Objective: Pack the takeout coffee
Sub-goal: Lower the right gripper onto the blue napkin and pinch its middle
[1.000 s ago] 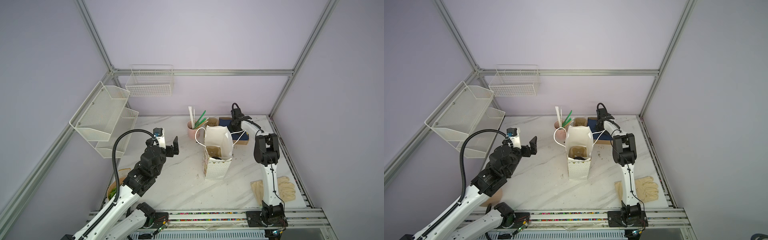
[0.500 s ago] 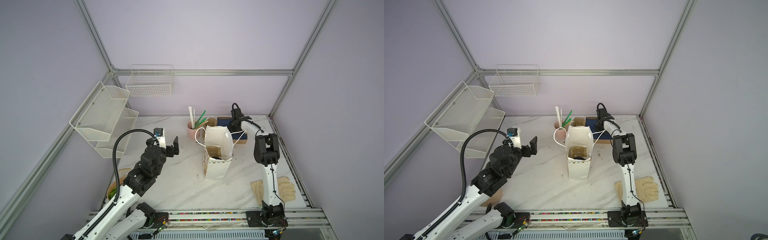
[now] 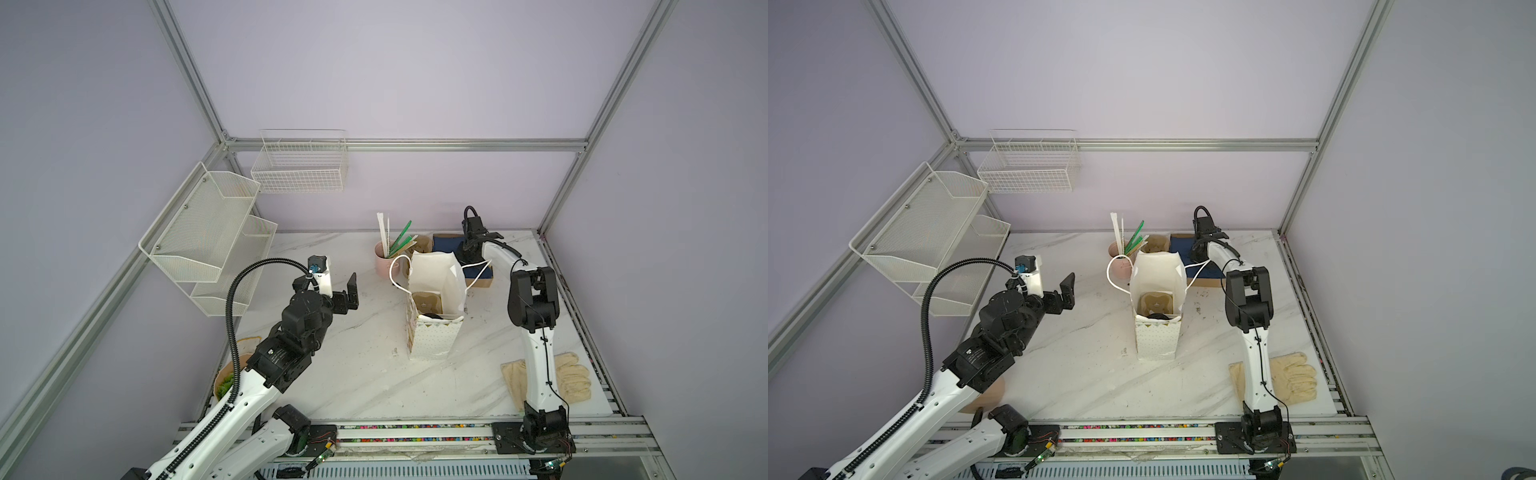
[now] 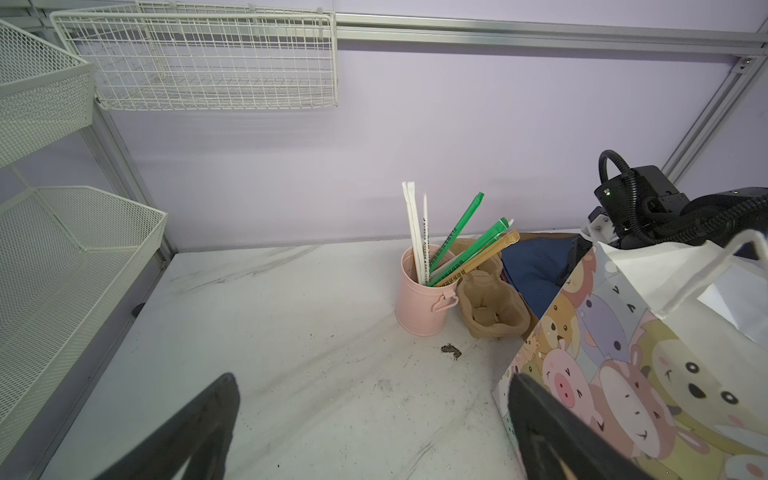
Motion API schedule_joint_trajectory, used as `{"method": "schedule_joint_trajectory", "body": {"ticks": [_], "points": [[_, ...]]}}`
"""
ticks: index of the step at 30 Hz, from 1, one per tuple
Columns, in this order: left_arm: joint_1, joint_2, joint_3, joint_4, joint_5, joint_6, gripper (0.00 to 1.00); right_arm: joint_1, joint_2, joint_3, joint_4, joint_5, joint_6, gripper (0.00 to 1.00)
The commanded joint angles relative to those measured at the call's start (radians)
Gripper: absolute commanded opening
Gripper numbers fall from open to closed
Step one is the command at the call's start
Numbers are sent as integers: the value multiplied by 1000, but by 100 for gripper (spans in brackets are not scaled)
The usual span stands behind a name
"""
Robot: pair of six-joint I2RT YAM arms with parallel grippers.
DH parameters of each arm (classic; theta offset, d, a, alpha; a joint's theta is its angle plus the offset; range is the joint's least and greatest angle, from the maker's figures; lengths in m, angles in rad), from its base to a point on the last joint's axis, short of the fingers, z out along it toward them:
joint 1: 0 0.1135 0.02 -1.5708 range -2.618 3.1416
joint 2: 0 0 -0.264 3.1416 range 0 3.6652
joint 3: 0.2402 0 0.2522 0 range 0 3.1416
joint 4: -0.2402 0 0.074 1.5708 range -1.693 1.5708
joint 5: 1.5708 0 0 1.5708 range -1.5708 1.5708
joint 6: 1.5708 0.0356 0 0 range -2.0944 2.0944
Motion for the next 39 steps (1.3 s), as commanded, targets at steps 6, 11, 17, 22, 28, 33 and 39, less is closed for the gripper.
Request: {"method": "schedule_joint_trajectory", "body": {"ticks": [6, 11, 17, 22, 28, 33, 39], "points": [[1, -2, -36, 47, 8, 17, 100, 4, -58, -36, -10, 2, 8, 21], [2, -2, -36, 48, 9, 19, 100, 5, -80, -50, -6, 9, 10, 16], [1, -1, -36, 47, 8, 19, 100, 4, -110, -64, 1, 9, 8, 10], [0, -1, -35, 47, 11, 20, 100, 4, -129, -71, 2, 8, 8, 9], [0, 0, -36, 47, 7, 20, 100, 5, -154, -102, 5, -41, 15, 44], [0, 4, -35, 47, 8, 23, 100, 5, -149, -116, 9, -40, 14, 74], [0, 6, -37, 47, 1, 25, 100, 6, -75, -85, -14, -46, -11, 80]]}}
